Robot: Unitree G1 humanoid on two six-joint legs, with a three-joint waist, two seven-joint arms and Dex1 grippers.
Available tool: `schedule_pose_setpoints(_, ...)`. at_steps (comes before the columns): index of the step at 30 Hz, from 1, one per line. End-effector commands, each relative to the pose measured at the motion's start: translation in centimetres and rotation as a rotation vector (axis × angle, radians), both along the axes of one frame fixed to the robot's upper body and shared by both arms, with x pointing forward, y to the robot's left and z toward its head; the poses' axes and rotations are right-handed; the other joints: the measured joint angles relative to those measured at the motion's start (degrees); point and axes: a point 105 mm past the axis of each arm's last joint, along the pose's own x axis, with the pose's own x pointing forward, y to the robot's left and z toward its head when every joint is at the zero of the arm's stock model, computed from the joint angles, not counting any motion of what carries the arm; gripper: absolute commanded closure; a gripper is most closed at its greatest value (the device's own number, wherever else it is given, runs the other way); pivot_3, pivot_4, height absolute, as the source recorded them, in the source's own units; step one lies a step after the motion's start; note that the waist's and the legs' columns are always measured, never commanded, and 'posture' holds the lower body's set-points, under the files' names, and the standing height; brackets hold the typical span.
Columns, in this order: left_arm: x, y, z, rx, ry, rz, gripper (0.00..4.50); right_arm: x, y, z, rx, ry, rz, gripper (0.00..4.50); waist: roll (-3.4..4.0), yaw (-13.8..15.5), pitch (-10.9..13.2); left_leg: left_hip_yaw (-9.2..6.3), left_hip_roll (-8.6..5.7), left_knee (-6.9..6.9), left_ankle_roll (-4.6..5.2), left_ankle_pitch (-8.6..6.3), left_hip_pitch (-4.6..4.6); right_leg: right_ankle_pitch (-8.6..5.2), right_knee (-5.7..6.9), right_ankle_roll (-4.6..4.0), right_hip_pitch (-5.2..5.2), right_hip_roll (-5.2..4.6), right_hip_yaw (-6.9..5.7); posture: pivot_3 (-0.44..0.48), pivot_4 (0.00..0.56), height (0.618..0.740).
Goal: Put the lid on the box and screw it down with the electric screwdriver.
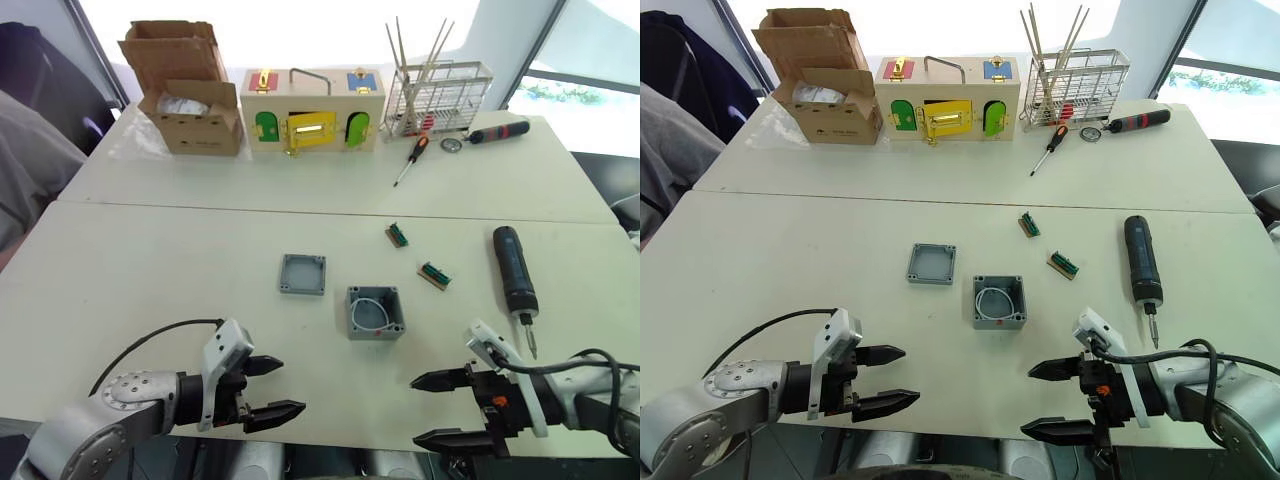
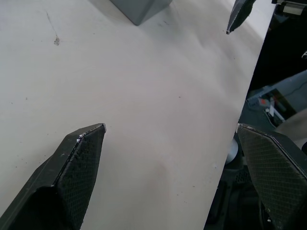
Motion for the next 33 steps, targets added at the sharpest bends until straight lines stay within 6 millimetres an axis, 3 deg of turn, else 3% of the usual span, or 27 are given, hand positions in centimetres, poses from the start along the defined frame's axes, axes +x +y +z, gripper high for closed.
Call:
schedule_pose_setpoints(1, 0.2, -0.3, 0.7, -0.031, -0.027, -0.009, 0.0, -0.1, 0.3, 0.6, -0.001, -0.043, 0.023, 0.05, 0.0, 0.0, 0.0, 0.0, 0.0, 0.0, 0.0, 0.0, 0.0, 0.0, 0.0, 0.0, 0.0, 0.0, 0.0, 0.0, 0.15, 0.74)
schedule_pose_setpoints(16, 0.2, -0.2, 1.0, -0.052, -0.027, 0.0, 0.0, 0.6, 0.7, 1.1, 0.035, -0.075, 0.007, 0.05, 0.0, 0.0, 0.0, 0.0, 0.0, 0.0, 0.0, 0.0, 0.0, 0.0, 0.0, 0.0, 0.0, 0.0, 0.0, 0.0, 0.15, 0.74)
schedule_pose_setpoints(23, 1.7, 1.5, 0.9, 0.066, -0.06, 0.019, 0.0, 2.0, 0.6, 2.0, 0.022, -0.125, -0.009, 0.05, 0.0, 0.0, 0.0, 0.0, 0.0, 0.01, 0.0, 0.0, 0.0, 0.0, 0.01, 0.0, -0.01, 0.01, 0.0, 0.0, 0.15, 0.74)
schedule_pose_setpoints(28, 4.8, 4.0, 4.0, 0.172, -0.16, 0.025, 0.0, 2.6, 0.3, 4.4, 0.029, -0.127, -0.023, 0.05, 0.0, 0.0, 0.0, 0.0, 0.0, 0.01, 0.0, 0.0, 0.0, 0.0, 0.04, 0.0, -0.02, 0.01, -0.03, 0.0, 0.15, 0.74)
schedule_pose_setpoints(33, 7.3, 4.3, 8.3, 0.256, -0.245, -0.077, 0.0, 2.2, 0.4, 6.5, 0.059, -0.135, -0.052, 0.05, -0.05, 0.1, 0.0, -0.01, 0.0, 0.0, 0.0, 0.0, -0.08, 0.01, 0.02, 0.01, -0.09, 0.02, -0.07, 0.0, 0.15, 0.74)
